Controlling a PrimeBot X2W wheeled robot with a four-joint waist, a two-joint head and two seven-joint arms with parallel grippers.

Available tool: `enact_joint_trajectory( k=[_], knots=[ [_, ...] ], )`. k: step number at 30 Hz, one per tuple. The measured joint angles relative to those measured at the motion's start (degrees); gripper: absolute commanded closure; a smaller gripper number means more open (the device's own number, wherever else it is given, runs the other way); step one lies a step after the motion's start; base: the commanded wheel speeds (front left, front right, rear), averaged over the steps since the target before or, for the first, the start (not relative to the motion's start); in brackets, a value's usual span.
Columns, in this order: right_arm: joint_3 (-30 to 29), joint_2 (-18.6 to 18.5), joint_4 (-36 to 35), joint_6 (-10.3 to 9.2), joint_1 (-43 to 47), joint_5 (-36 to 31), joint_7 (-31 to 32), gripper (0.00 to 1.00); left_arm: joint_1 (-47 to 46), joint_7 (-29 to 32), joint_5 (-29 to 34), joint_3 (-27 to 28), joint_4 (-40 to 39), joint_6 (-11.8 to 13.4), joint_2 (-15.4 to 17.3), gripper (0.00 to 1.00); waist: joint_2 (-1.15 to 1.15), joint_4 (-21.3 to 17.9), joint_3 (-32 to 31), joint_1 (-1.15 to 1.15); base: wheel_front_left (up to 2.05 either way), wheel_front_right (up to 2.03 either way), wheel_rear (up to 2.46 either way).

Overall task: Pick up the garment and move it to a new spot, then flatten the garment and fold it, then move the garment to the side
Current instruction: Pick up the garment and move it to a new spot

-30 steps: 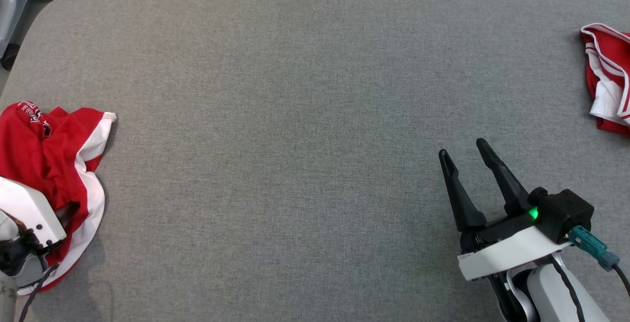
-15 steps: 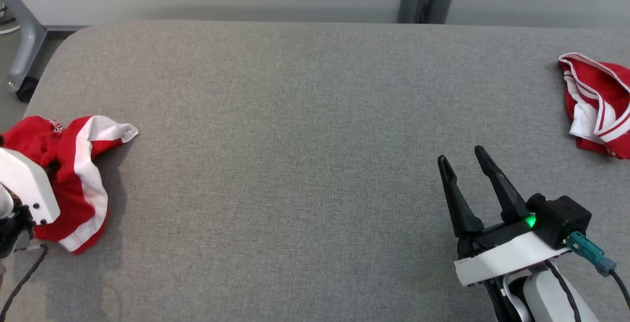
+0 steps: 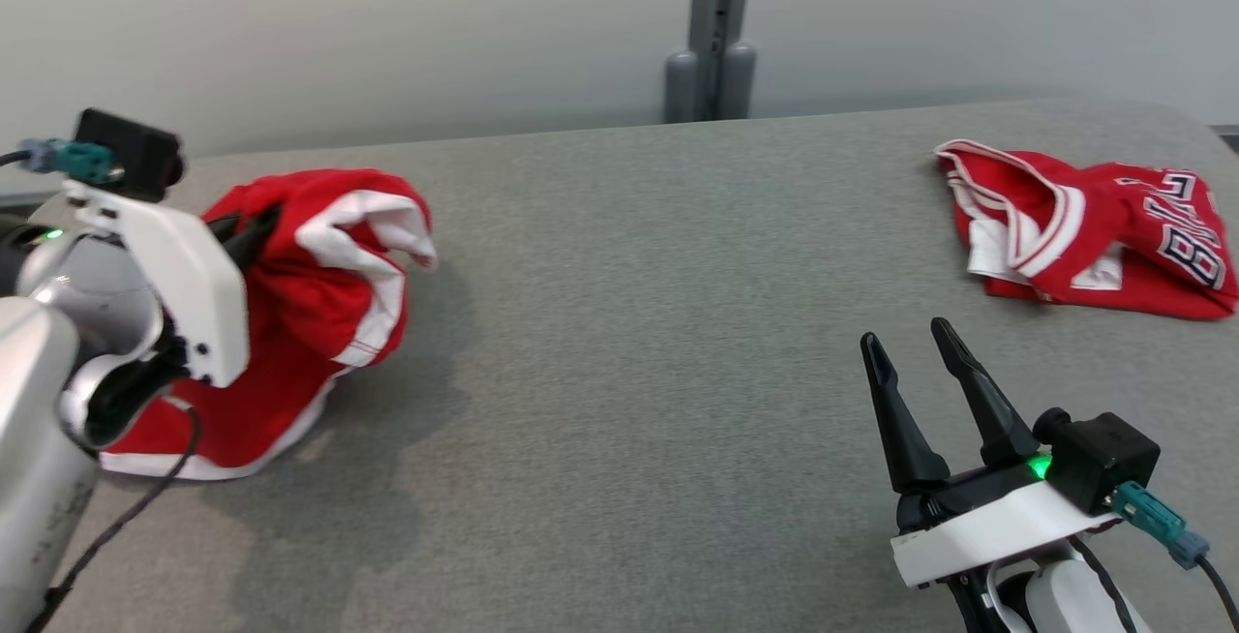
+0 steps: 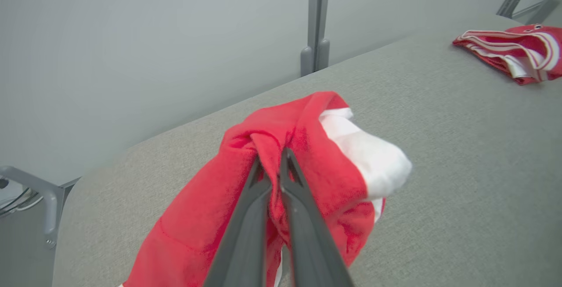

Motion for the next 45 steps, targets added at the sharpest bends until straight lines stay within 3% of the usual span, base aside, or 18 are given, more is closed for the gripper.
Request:
enact_joint_trajectory(
  k=[10, 20, 21, 22, 23, 26, 30, 36, 40, 45],
  knots=[
    [-1.6, 0.0, -0.9, 0.00, 0.3, 0.0, 0.0, 0.00, -2.1, 0.8, 0.3, -7.4, -14.3, 0.0, -4.1, 1.00, 0.00, -7.8, -1.1, 0.00, 0.00, 0.00, 0.00],
    [-1.5, 0.1, -1.1, 0.00, 0.3, 0.0, 0.0, 0.00, 0.7, -2.9, 0.9, -15.4, -12.8, 0.0, -13.2, 1.00, 0.00, -10.6, 1.0, 0.00, 0.00, 0.00, 0.00],
    [-1.5, 0.1, -1.0, 0.00, 0.3, 0.0, 0.0, 0.00, 1.0, -3.6, 0.8, -16.3, -11.8, 0.0, -14.2, 0.75, 0.00, -10.4, 1.1, 0.00, 0.00, 0.00, 0.00],
    [-1.4, 0.1, -0.8, 0.00, 0.4, 0.0, 0.0, 0.00, 1.2, -4.2, 0.7, -17.2, -11.0, 0.0, -15.0, 0.28, 0.00, -10.2, 1.2, 0.00, 0.00, 0.00, 0.00],
    [-1.3, 0.0, -0.7, 0.00, 0.4, 0.0, 0.0, 0.00, 1.7, -4.8, 0.1, -17.9, -10.2, 0.0, -16.0, 0.00, 0.00, -9.9, 1.2, 0.00, 0.00, 0.00, 0.00],
    [-1.1, -0.2, -0.3, 0.00, 0.3, 0.0, 0.0, 0.00, 3.0, -7.8, -1.2, -19.2, -8.1, 0.0, -18.4, 0.00, 0.00, -8.7, 1.2, 0.00, 0.00, 0.00, 0.00],
    [-1.5, -0.8, -0.1, 0.00, 0.4, -0.1, 0.0, 0.00, 3.1, -12.2, -1.4, -18.9, -6.6, 0.0, -18.9, 0.00, 0.00, -6.7, 1.1, 0.00, 0.00, 0.00, 0.00],
    [-2.5, -1.5, -0.2, 0.00, 0.6, -0.2, 0.0, 0.00, 3.2, -18.5, -0.5, -14.2, -7.7, 1.9, -14.7, 0.00, 0.00, -3.9, 0.3, 0.00, 0.00, 0.00, 0.00],
    [-3.2, -2.1, -0.4, 0.00, 1.1, -0.2, 0.0, 0.00, 5.8, -23.0, 0.1, -10.2, -10.0, 5.3, -10.2, 0.00, 0.00, -2.7, -0.4, 0.00, 0.00, 0.00, 0.00],
    [-3.7, -2.2, -0.8, 0.00, 2.1, -0.2, 0.0, 0.00, 12.4, -29.5, -0.2, -5.8, -12.7, 9.9, -7.2, 0.00, 0.00, -1.8, -1.6, 0.00, 0.00, 0.00, 0.00]
  ],
)
